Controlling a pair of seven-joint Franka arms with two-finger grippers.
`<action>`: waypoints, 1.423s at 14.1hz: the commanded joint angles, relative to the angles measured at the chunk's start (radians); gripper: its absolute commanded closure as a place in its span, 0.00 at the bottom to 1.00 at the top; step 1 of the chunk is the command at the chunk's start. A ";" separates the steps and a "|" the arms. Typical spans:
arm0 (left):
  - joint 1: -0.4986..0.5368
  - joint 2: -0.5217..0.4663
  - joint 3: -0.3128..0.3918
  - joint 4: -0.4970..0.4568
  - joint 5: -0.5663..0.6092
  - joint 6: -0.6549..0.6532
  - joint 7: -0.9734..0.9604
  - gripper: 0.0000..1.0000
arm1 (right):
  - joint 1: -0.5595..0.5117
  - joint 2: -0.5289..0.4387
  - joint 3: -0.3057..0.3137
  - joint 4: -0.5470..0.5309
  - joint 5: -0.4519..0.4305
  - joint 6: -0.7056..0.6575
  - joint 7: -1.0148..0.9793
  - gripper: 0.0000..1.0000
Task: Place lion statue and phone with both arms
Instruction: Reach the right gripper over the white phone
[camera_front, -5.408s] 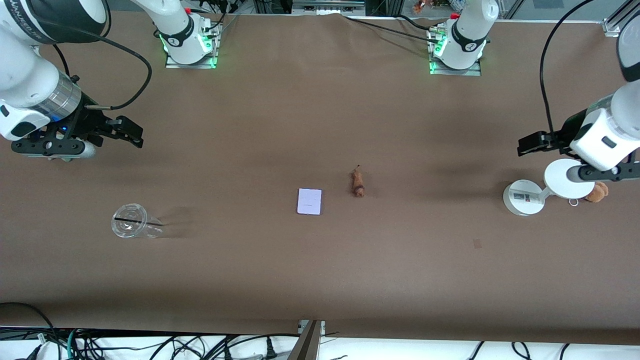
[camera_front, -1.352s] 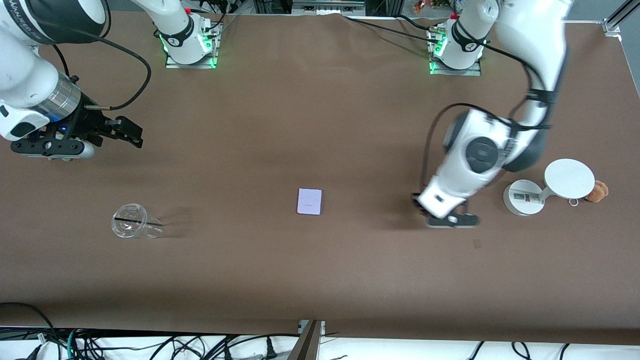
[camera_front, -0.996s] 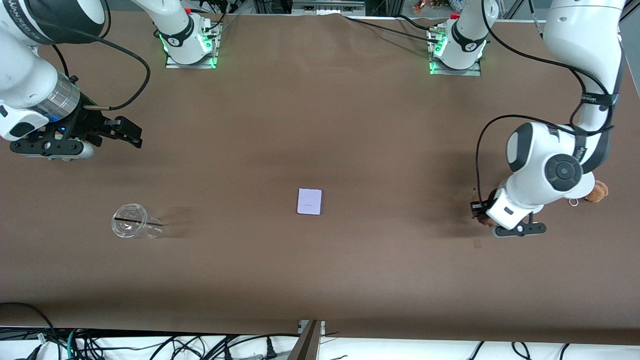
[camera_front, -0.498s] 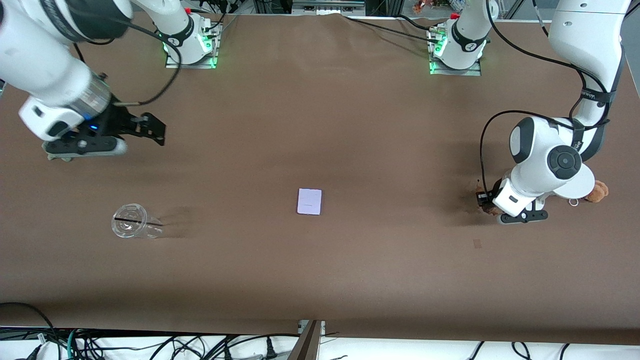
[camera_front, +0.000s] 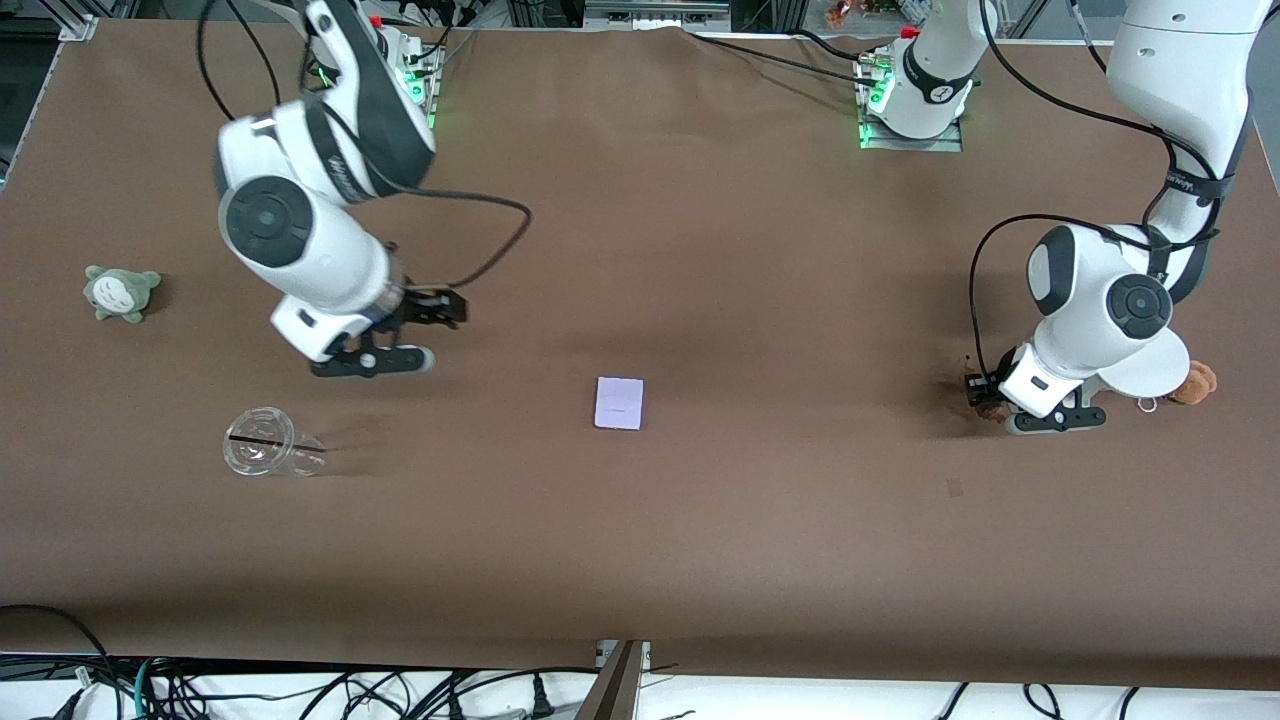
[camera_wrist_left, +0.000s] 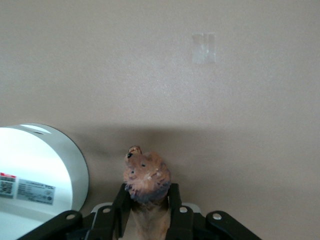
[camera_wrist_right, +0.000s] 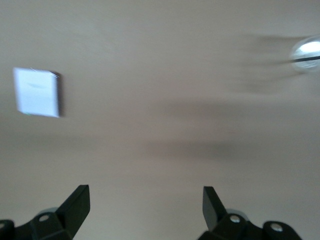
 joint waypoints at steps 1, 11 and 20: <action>0.021 -0.035 -0.014 -0.045 0.021 0.032 0.034 1.00 | 0.063 0.195 -0.002 0.178 0.072 0.089 0.176 0.00; 0.040 -0.012 -0.014 -0.036 0.021 0.075 0.060 0.21 | 0.252 0.581 -0.022 0.411 -0.021 0.373 0.581 0.00; 0.015 -0.048 -0.029 0.041 0.018 -0.085 0.008 0.00 | 0.294 0.638 -0.043 0.456 -0.148 0.401 0.589 0.00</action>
